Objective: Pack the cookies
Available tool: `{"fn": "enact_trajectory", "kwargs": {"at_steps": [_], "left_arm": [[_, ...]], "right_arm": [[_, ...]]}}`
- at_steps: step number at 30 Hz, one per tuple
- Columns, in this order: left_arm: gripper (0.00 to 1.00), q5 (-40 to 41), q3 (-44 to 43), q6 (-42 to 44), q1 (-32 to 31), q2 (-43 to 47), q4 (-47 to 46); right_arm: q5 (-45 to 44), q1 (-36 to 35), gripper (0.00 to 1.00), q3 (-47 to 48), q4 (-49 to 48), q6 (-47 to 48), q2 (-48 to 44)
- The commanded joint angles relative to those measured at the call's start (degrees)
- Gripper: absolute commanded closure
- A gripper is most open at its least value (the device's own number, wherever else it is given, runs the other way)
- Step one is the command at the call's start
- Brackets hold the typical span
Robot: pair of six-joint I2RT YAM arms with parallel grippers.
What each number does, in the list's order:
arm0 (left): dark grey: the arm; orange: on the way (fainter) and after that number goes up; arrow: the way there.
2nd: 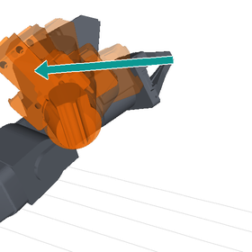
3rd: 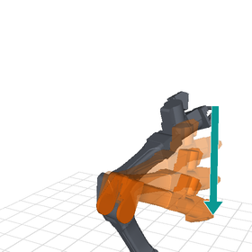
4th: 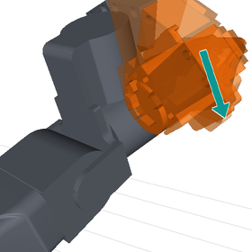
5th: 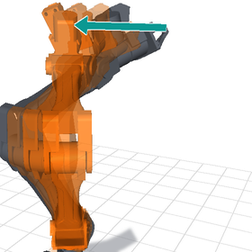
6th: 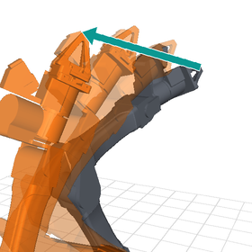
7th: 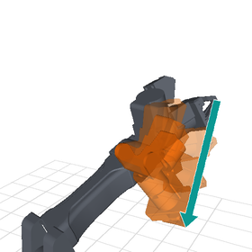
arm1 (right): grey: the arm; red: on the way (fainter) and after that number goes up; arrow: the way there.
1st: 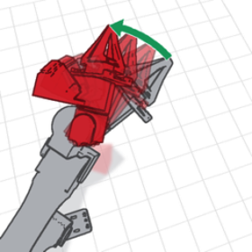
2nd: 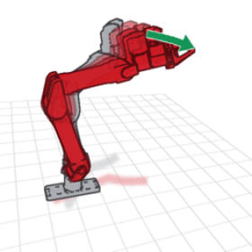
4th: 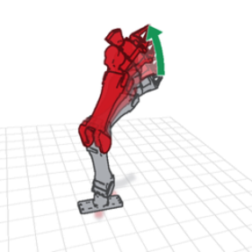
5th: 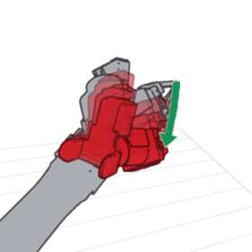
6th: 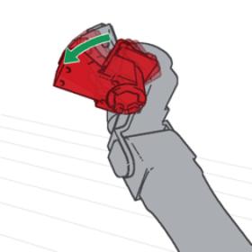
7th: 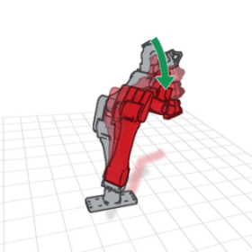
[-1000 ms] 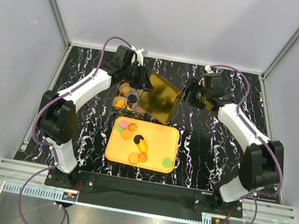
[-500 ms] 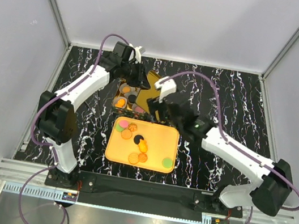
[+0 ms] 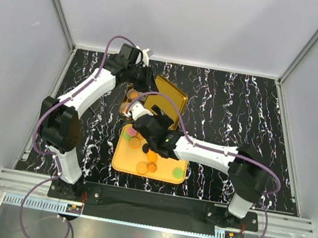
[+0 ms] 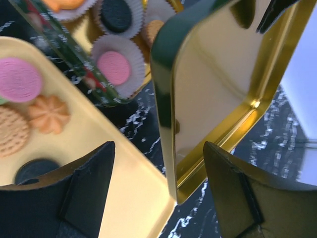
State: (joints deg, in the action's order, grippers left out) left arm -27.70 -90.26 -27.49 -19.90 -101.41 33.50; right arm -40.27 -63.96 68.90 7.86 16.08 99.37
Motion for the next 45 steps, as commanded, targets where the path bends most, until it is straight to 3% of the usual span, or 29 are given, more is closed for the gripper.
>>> {"fn": "enact_trajectory", "kwargs": {"at_steps": [1,7,17,21,22,24,25,26,29,39,42,45], "left_arm": [[1.0,-2.2,-2.2,-0.7,0.2,0.6,-1.4],[1.0,-2.3,-0.7,-0.4,0.3,2.1,-1.4],[0.98,-4.7,1.2,0.0,1.4,4.5,-1.6],[0.76,-4.7,1.5,0.2,1.4,5.6,-1.9],[0.56,-4.6,1.3,0.3,1.5,5.9,-1.9],[0.45,-3.9,1.0,0.2,1.8,6.3,-2.2],[0.3,-3.9,0.7,0.1,1.9,6.4,-2.8],[0.23,-3.2,-0.2,-0.1,2.1,6.4,-3.1],[0.11,0.6,-3.9,-0.7,2.7,6.3,-2.7],[0.09,17.7,-21.2,-5.6,7.5,4.4,-0.4],[0.08,21.4,-24.5,-4.7,8.7,5.9,0.1],[0.06,26.1,-23.7,-3.1,9.1,9.7,0.2]], "right_arm": [[-9.7,-0.4,0.22,3.7,-7.3,7.1,1.9],[-14.0,-0.3,0.36,4.5,-16.6,15.2,5.5],[-16.6,-0.3,0.79,3.6,-22.4,20.2,6.1],[-16.8,-0.3,0.97,4.0,-22.1,20.4,5.3],[-16.8,-0.3,1.0,4.0,-21.8,20.5,5.0],[-17.0,-0.3,1.0,4.2,-21.5,20.6,4.6],[-17.0,-0.3,1.0,4.2,-21.3,20.6,4.3],[-17.0,-0.3,1.0,4.2,-20.9,20.3,3.6],[-16.5,-0.3,1.0,4.2,-17.5,17.9,1.5],[0.9,0.5,1.0,7.8,8.0,0.4,-7.6],[10.5,4.0,1.0,11.2,13.5,-6.0,-9.2],[26.8,10.4,1.0,14.5,15.8,-12.9,-11.2]]}}
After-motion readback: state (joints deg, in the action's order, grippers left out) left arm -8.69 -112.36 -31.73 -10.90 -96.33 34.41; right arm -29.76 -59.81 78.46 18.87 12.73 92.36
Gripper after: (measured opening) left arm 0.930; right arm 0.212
